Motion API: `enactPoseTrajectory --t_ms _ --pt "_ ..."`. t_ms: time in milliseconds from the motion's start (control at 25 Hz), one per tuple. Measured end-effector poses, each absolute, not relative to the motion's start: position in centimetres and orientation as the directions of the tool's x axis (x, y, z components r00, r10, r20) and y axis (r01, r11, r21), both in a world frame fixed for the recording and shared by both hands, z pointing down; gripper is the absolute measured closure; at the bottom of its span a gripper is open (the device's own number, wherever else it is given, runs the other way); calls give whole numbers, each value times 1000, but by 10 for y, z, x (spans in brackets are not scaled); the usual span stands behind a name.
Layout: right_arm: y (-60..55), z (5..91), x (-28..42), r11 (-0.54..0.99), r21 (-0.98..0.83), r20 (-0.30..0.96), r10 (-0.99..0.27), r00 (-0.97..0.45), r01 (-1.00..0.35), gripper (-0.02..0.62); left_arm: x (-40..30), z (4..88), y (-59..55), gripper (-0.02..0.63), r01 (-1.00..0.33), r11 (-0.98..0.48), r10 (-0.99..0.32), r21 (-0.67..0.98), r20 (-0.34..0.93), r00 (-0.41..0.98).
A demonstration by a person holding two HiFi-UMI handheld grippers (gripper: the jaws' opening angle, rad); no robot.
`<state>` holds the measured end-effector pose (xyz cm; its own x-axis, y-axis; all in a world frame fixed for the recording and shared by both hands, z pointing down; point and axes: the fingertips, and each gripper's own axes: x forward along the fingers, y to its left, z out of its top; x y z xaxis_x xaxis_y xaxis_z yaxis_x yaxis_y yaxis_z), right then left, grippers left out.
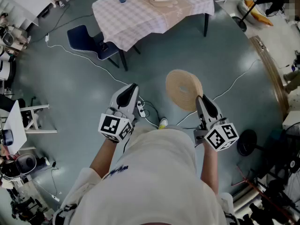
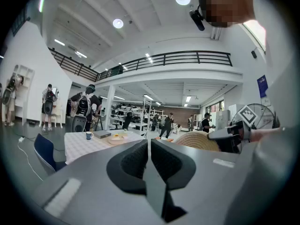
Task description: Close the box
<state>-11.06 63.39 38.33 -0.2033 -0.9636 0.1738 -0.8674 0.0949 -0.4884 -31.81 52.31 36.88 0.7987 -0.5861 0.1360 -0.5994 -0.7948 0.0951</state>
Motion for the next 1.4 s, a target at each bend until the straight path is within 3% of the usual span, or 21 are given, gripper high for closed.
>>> enactPoseTrajectory --t_ms 360,760,1400 --pt "651 366 -103 71 -337 198 -970 -144 -939 531 -324 356 525 603 -653 -758 -647 -12 147 748" --pt "658 352 -84 36 -257 175 -981 -83 -966 529 -323 338 520 603 -690 -724 -688 10 73 722" --pt "656 347 -59 -11 -133 166 -986 -11 -991 529 -312 344 514 603 -695 -717 -695 -49 119 709"
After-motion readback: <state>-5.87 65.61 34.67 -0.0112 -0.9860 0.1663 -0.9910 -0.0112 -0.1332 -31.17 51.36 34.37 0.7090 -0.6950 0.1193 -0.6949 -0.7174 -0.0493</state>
